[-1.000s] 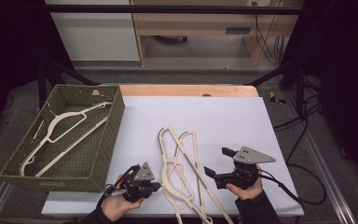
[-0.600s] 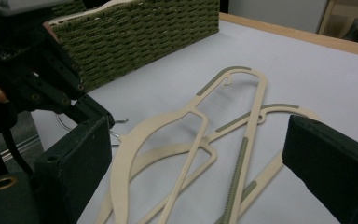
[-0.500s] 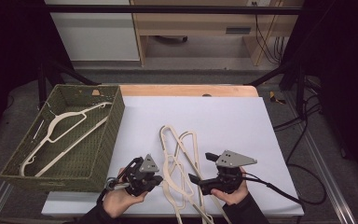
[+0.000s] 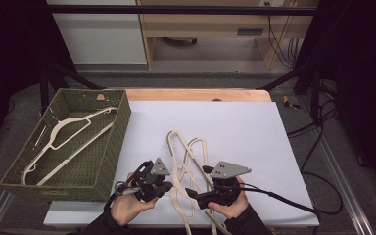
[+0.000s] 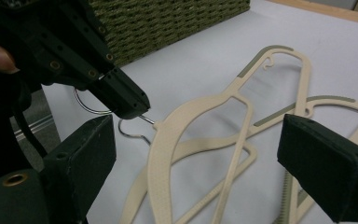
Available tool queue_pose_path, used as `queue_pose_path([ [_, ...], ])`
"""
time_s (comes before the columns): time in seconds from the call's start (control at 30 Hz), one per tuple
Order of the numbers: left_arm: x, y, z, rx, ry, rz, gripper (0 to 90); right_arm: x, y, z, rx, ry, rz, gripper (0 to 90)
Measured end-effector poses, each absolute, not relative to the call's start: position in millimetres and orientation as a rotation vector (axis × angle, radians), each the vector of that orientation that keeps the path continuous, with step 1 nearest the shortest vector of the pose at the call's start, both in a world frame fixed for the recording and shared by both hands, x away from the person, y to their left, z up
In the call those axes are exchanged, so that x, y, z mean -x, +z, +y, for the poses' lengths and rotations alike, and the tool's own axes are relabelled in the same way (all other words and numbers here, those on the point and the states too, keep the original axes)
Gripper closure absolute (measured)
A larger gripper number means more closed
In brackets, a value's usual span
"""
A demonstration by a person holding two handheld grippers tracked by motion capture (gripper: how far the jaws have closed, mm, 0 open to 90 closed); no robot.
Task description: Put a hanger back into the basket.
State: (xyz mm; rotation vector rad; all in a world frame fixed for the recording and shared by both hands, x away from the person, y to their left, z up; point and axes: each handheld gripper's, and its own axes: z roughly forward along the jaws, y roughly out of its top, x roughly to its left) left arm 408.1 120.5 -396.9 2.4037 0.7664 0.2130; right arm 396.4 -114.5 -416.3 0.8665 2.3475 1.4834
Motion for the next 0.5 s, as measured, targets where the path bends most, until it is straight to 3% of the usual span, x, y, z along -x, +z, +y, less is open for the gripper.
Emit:
queue_pose_path([
  [0.5,-411,-390,117,-2.405,0.201,0.786,88.3,-396,-431,-95,-0.826,1.392,2.444,20.5],
])
